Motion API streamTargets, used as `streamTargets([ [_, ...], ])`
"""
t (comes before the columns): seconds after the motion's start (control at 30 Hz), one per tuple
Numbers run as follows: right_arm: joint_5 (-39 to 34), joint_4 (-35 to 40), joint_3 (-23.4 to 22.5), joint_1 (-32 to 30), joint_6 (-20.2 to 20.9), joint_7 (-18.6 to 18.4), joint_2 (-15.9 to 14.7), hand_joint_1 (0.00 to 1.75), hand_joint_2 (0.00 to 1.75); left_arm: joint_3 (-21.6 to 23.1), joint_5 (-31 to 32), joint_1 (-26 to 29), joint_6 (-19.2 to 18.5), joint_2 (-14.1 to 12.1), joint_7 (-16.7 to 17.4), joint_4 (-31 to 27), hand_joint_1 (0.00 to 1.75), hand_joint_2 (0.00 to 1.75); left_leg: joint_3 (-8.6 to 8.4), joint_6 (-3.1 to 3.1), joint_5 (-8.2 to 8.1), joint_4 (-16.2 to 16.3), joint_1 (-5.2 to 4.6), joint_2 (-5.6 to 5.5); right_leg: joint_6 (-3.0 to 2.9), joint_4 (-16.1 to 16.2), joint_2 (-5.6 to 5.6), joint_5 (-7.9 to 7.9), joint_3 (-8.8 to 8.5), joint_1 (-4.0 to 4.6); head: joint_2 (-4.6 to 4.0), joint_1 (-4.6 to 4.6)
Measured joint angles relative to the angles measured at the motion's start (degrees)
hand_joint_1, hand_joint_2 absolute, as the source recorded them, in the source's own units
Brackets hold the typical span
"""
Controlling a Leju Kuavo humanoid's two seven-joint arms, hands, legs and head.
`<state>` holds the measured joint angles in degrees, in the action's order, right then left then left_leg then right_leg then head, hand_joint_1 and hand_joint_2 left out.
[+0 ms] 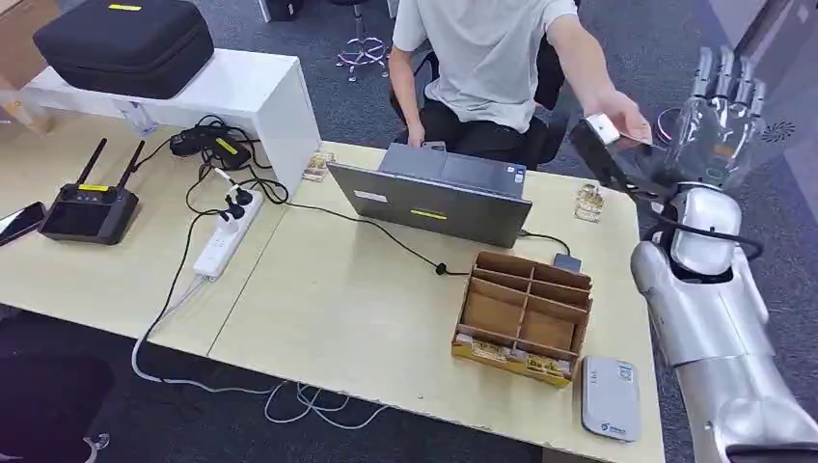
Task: Pass the card to the sensor for recognition and then transmit it.
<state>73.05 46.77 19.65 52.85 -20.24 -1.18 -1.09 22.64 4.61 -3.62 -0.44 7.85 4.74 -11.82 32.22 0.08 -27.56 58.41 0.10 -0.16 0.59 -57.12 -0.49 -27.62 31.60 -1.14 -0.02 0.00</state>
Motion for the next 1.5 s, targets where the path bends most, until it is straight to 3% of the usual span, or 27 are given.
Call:
streamTargets([
  [0.1, -0.1, 0.0, 0.2, -0.1, 0.5, 0.0, 0.0, 0.0, 1.75, 0.0, 0.0, -0.1, -0.5, 0.0, 0.5, 0.0, 0.0, 1.75, 0.01, 0.0, 0.0, 0.0, 0.0, -0.01, 0.0, 0.0, 0.0, 0.0, 0.0, 0.0, 0.0, 0.0],
  [0.13, -0.2, 0.0, 0.4, -0.1, 0.8, 0.0, 0.0, 1.75, 1.75, 0.0, -0.1, -0.2, -0.6, 0.0, 0.5, 0.0, 0.0, 1.75, 0.01, 0.0, 0.0, 0.0, 0.0, -0.01, 0.0, 0.0, 0.0, 0.0, 0.0, 0.0, 0.0, 0.0],
  [1.23, -2.7, 1.9, 1.6, -1.0, 3.9, 2.0, 0.8, 1.75, 1.75, 0.0, -0.7, -0.4, -1.4, -0.1, 0.0, 0.3, 0.0, 1.75, 0.03, 0.0, 0.0, 0.0, -0.01, -0.03, 0.0, 0.0, -0.01, 0.0, 0.01, -0.01, 0.0, 0.0],
  [1.37, -1.8, 5.0, 1.8, -3.0, 3.0, 1.7, 1.0, 1.75, 1.75, 0.0, -0.4, -0.2, -0.3, -0.1, -0.6, 0.3, 0.0, 1.75, 0.01, 0.0, 0.0, 0.0, 0.0, -0.09, 0.0, 0.0, -0.07, -0.01, 0.03, 0.0, 0.0, 0.02],
  [1.5, 2.1, 14.5, 1.9, -10.3, -0.9, 1.5, -0.4, 1.75, 1.75, -0.6, -1.8, -0.1, 0.5, 0.0, -0.8, 0.3, 0.0, 1.75, 0.02, 0.01, -0.02, 0.0, 0.01, -0.11, 0.02, 0.1, -0.1, -0.03, 0.04, 0.01, 0.0, 0.0],
])
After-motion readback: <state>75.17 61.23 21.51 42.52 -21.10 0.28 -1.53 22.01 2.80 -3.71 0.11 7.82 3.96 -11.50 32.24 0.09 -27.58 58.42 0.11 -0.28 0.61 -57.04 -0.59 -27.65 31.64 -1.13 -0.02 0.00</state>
